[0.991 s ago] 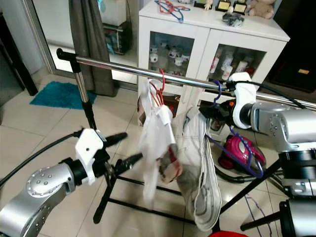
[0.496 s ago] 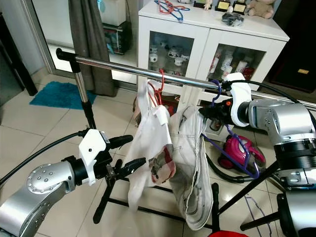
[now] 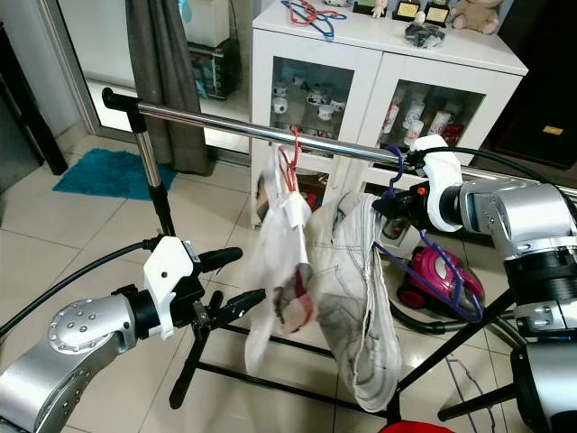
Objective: Hang hanger
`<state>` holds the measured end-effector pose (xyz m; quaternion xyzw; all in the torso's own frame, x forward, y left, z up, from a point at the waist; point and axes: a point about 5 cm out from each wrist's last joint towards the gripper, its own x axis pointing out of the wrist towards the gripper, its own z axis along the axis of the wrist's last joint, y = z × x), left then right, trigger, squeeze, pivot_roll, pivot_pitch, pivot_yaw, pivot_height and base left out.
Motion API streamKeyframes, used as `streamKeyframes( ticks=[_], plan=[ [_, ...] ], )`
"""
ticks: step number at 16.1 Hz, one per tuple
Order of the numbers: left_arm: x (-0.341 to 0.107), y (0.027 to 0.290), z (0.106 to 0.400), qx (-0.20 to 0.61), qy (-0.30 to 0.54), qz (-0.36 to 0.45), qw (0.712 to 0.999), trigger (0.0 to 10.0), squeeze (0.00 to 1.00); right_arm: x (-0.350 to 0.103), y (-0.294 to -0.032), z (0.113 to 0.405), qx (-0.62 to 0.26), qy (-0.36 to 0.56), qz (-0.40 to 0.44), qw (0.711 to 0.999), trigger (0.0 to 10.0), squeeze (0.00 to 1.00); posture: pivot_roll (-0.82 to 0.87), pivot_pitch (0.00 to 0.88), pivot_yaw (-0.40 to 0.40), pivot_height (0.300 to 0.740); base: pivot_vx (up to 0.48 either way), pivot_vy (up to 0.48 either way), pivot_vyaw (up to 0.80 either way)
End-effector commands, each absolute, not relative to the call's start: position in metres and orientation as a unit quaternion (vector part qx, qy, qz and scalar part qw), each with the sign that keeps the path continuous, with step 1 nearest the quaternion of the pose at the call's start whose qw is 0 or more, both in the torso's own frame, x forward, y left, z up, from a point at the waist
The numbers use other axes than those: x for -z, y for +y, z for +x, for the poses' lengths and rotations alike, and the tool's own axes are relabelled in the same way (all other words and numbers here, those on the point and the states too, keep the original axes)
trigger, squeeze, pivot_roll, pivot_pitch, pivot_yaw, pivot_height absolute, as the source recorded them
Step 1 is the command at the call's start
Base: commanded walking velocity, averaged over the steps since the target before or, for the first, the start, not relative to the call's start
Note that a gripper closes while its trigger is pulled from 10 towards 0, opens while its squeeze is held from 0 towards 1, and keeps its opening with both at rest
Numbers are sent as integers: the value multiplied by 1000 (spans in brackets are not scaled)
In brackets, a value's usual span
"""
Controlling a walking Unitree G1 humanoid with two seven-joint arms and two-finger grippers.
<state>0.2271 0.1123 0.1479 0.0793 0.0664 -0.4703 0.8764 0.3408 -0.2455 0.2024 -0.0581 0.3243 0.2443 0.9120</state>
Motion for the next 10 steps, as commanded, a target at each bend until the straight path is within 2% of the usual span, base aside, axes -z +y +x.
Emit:
streamKeyframes(
  ticks=[1,10],
  plan=[
    [-149,110,226,481,67,79,871,10000,0,-210,-248,342,-244,318,-69,914,0,0,49,0,-86,740,0,0,0],
    [-148,108,227,477,64,82,872,10000,0,-208,-247,342,-253,321,-73,910,0,0,50,0,-92,740,0,0,0]
  ],
)
